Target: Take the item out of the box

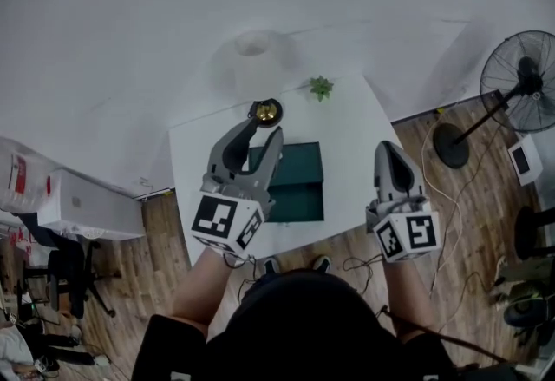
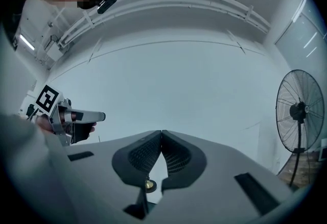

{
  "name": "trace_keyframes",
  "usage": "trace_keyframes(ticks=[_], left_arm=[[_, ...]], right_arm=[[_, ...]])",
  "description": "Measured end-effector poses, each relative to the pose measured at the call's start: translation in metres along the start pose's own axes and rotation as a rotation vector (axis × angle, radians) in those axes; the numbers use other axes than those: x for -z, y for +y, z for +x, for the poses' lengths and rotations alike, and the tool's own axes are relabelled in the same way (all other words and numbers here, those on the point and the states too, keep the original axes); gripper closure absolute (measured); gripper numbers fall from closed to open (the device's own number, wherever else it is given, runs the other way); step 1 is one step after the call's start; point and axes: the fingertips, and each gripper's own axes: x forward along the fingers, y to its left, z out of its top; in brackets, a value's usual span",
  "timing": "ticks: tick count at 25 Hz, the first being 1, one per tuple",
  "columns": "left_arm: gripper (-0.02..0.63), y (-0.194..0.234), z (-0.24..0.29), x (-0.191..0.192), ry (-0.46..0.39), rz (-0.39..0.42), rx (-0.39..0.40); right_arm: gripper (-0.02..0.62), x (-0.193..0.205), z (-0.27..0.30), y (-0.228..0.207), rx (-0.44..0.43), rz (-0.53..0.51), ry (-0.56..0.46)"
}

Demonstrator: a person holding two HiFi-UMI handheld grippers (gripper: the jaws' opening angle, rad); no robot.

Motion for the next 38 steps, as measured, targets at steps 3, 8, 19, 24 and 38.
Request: trace_keyframes(ticks=[3, 8, 19, 24, 38], left_arm=[[0.46, -0.001, -0.004, -0.006, -0.018, 0.057, -0.012], [0.463, 0.002, -0.012, -0.002, -0.005, 0.101, -0.033], [0.466, 0.006, -0.014, 0.007, 0.015, 0.081, -0.029], [0.468, 0.007, -0.013, 0.008, 0.003, 0.077, -0.026], [0.469, 0.016, -0.008, 0.018, 0.025, 0.068, -0.027]], right_arm=[[0.589, -0.006, -0.001, 0.007, -0.008, -0.033, -0.022], [0.591, -0.011, -0.004, 0.013, -0.006, -0.096, -0.049], [0.591, -0.015, -0.009, 0.013, 0.006, -0.094, -0.06], [0.591, -0.016, -0.009, 0.014, 0.005, -0.096, -0.06], [0.591, -0.008, 0.003, 0.017, -0.007, -0.089, -0.045]])
